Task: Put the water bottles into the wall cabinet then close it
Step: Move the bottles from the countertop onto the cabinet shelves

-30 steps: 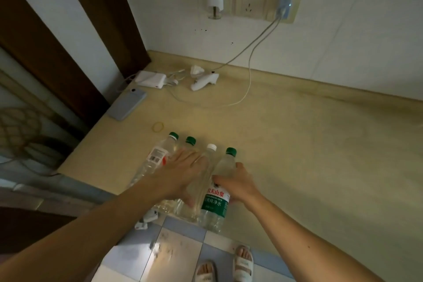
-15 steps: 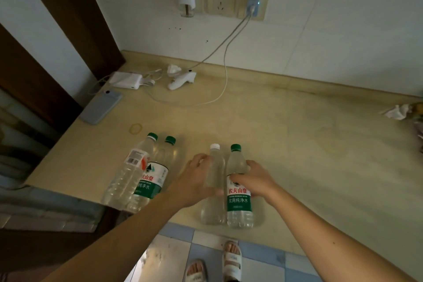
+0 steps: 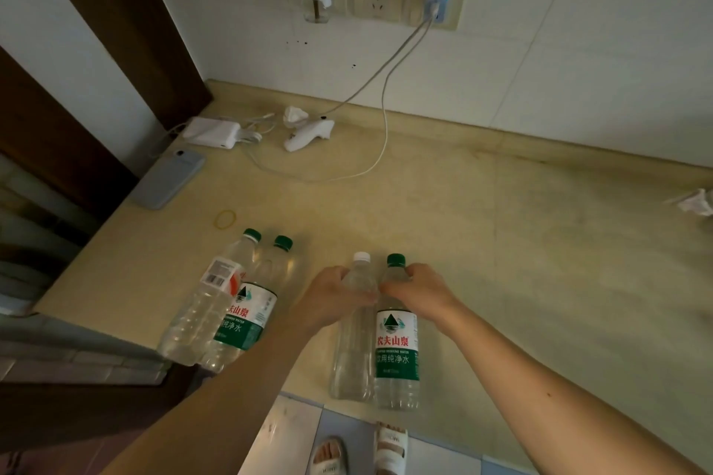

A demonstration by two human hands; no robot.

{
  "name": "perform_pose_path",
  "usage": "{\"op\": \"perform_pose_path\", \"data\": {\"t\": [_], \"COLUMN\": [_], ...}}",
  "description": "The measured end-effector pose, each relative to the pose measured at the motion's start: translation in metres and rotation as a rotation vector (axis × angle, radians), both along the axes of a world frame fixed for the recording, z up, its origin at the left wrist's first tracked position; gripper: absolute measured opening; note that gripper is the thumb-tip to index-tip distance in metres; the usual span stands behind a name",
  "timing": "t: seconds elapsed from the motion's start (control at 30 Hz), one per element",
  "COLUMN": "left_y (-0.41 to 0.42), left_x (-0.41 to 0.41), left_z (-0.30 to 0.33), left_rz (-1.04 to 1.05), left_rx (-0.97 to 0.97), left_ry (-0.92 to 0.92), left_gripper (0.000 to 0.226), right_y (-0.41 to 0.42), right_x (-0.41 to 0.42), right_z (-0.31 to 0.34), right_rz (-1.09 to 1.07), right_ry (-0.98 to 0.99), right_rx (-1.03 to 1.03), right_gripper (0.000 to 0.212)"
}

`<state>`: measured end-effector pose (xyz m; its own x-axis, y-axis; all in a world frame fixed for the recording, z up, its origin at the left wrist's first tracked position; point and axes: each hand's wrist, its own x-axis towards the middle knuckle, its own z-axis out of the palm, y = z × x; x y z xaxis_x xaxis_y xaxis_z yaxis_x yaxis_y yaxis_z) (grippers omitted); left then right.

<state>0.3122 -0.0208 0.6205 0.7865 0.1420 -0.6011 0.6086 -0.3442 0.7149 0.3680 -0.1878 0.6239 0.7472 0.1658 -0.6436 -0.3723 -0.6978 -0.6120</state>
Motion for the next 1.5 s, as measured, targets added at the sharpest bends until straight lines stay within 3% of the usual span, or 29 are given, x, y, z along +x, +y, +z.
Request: {"op": "perform_pose_path", "data": {"t": [0.13, 0.23, 0.33, 0.47, 0.67, 1.0, 1.1, 1.23, 1.37, 1.5], "left_y": [-0.003, 0.000, 0.004, 0.007, 0.007, 0.007, 0.009, 0.013, 0.006, 0.000], "left_x": [-0.002, 0.000, 0.003, -0.001, -0.013, -0.014, -0.013, -0.017, -0.021, -0.021], "left_z": [0.002, 0.013, 0.029, 0.043, 0.045, 0.034, 0.028, 0.007, -0.003, 0.000], "left_rz": [0.036, 0.037, 0.071, 0.085, 0.034, -0.118, -0.106, 0.016, 0.080, 0.106], "left_rx": [0.050, 0.072, 0.034, 0.107, 0.175, 0.227, 0.152, -0.040, -0.144, -0.174], "left_ry": [-0.084, -0.174, -0.344, -0.542, -0.722, -0.711, -0.628, -0.466, -0.376, -0.350], "left_gripper": [0.043, 0.041, 0.049, 0.057, 0.069, 0.076, 0.078, 0.083, 0.054, 0.059], "right_y": [-0.005, -0.010, -0.018, -0.028, -0.035, -0.039, -0.041, -0.048, -0.049, -0.045], "right_x": [-0.002, -0.002, -0.002, -0.008, -0.028, -0.024, -0.023, -0.027, -0.029, -0.025], "right_z": [0.000, 0.012, 0.036, 0.065, 0.069, 0.058, 0.052, 0.034, 0.000, -0.020], "right_rz": [-0.034, -0.050, -0.014, -0.042, -0.035, -0.024, -0.025, -0.050, -0.137, -0.187], "right_ry": [-0.015, -0.067, -0.213, -0.409, -0.647, -0.720, -0.689, -0.509, -0.398, -0.398], "right_rx": [0.050, 0.106, 0.125, 0.238, 0.277, 0.247, 0.247, 0.307, 0.365, 0.396], "right_gripper": [0.030, 0.036, 0.052, 0.047, 0.057, 0.063, 0.062, 0.074, 0.073, 0.071]}}
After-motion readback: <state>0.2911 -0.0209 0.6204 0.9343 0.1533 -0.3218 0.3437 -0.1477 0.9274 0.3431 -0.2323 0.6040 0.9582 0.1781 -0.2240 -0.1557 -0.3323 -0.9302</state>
